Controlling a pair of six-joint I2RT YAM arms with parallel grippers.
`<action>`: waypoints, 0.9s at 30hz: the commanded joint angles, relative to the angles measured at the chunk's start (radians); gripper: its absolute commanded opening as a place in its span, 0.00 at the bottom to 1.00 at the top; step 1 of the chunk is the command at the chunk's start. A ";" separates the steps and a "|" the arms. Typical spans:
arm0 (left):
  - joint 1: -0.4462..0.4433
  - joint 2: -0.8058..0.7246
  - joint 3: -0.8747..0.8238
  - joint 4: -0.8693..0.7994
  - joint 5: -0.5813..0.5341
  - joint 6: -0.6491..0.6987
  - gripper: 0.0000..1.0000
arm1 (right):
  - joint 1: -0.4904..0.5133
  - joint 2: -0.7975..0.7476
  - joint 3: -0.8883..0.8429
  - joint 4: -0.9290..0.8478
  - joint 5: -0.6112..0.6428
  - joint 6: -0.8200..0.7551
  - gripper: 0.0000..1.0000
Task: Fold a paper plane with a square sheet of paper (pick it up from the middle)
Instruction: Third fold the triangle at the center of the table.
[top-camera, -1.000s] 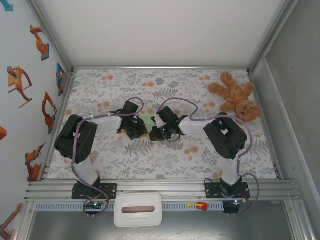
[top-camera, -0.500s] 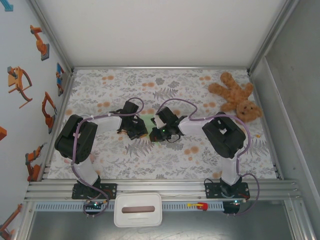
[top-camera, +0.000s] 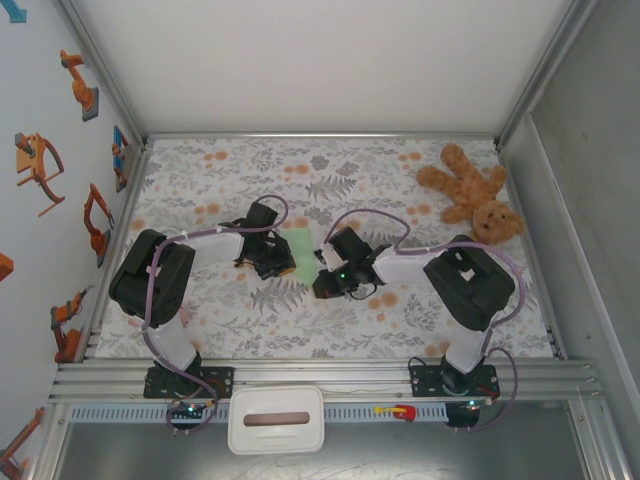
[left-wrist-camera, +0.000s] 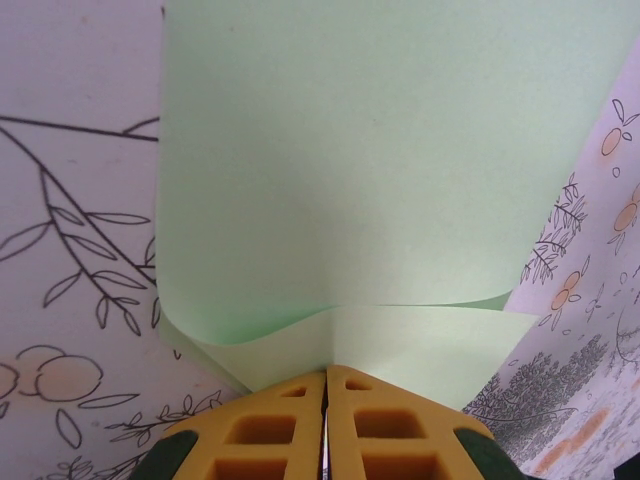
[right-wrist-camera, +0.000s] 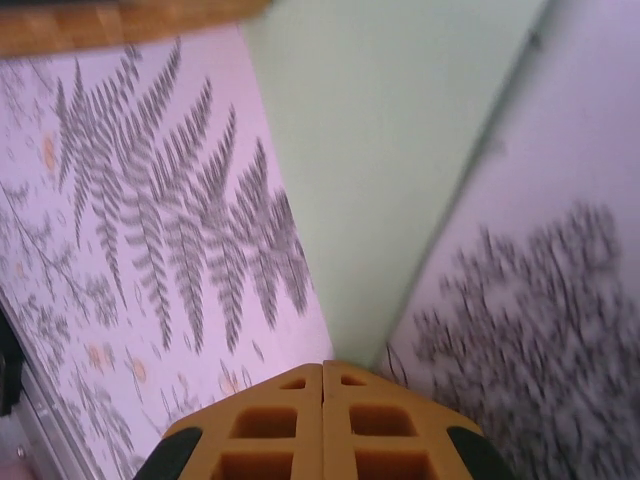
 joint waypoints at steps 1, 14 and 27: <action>0.003 0.044 -0.031 -0.066 -0.104 0.006 0.10 | -0.005 -0.087 -0.045 -0.093 0.049 -0.025 0.01; 0.001 0.078 0.032 0.028 -0.027 0.111 0.10 | -0.014 -0.080 0.016 0.162 0.149 0.126 0.00; 0.003 0.062 0.089 0.017 -0.025 0.184 0.11 | -0.029 0.050 0.080 0.170 0.161 0.169 0.00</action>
